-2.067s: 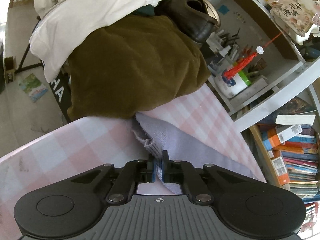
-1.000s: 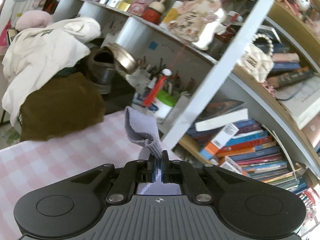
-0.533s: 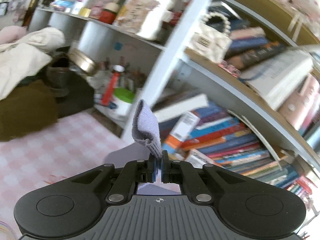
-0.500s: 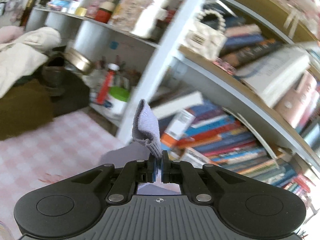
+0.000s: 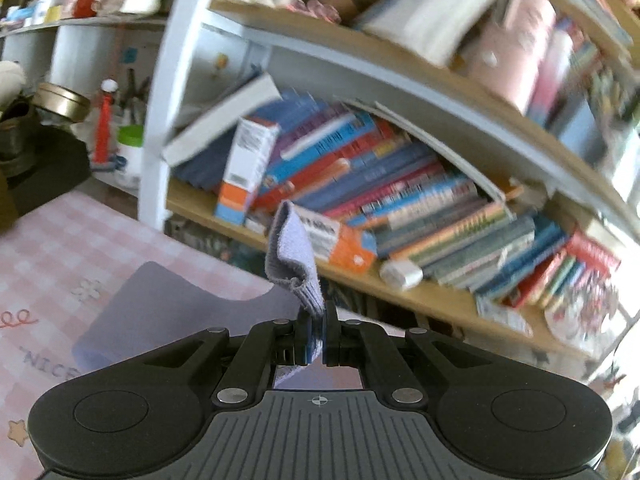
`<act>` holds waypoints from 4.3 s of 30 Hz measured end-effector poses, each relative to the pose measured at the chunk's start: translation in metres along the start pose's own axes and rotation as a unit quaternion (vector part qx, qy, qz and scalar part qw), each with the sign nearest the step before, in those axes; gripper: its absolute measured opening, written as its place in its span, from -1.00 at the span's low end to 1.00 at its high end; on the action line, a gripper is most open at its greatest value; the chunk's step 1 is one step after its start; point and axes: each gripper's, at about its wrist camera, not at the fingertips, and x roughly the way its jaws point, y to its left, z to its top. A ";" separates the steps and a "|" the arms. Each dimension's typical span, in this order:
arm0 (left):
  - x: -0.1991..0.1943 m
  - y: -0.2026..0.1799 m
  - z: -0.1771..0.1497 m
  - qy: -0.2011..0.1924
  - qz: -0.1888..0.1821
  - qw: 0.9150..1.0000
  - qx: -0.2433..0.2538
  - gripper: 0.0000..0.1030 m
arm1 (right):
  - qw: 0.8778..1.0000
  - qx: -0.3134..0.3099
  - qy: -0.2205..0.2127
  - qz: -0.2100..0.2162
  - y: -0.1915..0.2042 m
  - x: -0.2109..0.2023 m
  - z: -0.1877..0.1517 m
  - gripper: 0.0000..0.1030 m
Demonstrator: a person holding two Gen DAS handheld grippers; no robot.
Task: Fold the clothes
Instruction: 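Lift the sleeve with the left gripper and carry it across the sweater body, then lay the sleeve on the body and open the left gripper, then move the open left gripper down to the lavender hem, then pinch the lavender hem with the left gripper while the right pinches the brown hem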
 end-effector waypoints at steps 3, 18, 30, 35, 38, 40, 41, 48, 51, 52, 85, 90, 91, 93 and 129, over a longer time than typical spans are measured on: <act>0.006 -0.010 -0.009 0.008 0.000 1.000 0.016 -0.95 | 1.000 -0.001 0.003 0.000 -0.002 0.001 0.000 0.98; 0.030 -0.038 -0.033 0.038 -0.026 0.998 0.047 -0.94 | 1.000 0.013 0.013 -0.023 -0.015 -0.006 -0.006 0.98; 0.042 -0.054 -0.049 0.090 -0.104 0.989 0.051 0.05 | 0.999 0.030 0.020 -0.030 -0.019 -0.008 -0.009 0.98; 0.010 -0.039 -0.041 0.064 -0.122 0.989 0.055 0.07 | 0.999 0.033 0.014 -0.022 -0.016 -0.007 -0.006 0.98; -0.013 -0.016 -0.047 0.056 -0.088 0.991 0.082 0.06 | 0.999 0.030 0.014 -0.016 -0.013 -0.005 -0.004 0.98; -0.028 0.003 -0.056 0.059 -0.053 0.991 0.104 0.06 | 0.999 0.029 0.015 -0.012 -0.011 -0.003 -0.002 0.98; -0.035 0.013 -0.060 0.060 -0.035 0.991 0.115 0.06 | 0.999 0.028 0.016 -0.009 -0.010 -0.001 -0.001 0.98; -0.083 0.087 -0.079 0.081 0.106 0.986 0.095 0.06 | 0.999 0.020 0.024 0.004 -0.003 0.011 0.005 0.98; -0.099 0.115 -0.085 0.082 0.140 0.984 0.067 0.02 | 0.999 0.020 0.028 0.002 -0.001 0.015 0.006 0.98; -0.103 0.122 -0.086 0.082 0.148 0.984 0.060 0.02 | 0.999 0.020 0.029 0.001 0.000 0.016 0.007 0.98; -0.099 0.163 -0.105 0.143 0.163 0.976 0.014 0.42 | 0.999 0.028 0.045 -0.011 0.001 0.018 0.003 0.75; -0.097 0.163 -0.105 0.156 0.149 0.976 0.035 0.44 | 0.998 0.047 0.050 -0.015 0.006 0.019 0.001 0.74; -0.098 0.164 -0.104 0.157 0.150 0.975 0.039 0.45 | 0.997 0.052 0.051 -0.015 0.007 0.019 0.001 0.74; -0.100 0.167 -0.103 0.158 0.151 0.975 0.042 0.57 | 0.996 0.065 0.054 -0.023 0.009 0.019 0.000 0.74; -0.092 0.178 -0.102 0.175 0.026 0.983 0.046 -0.90 | 0.983 0.153 0.061 -0.078 0.032 0.005 -0.024 -0.58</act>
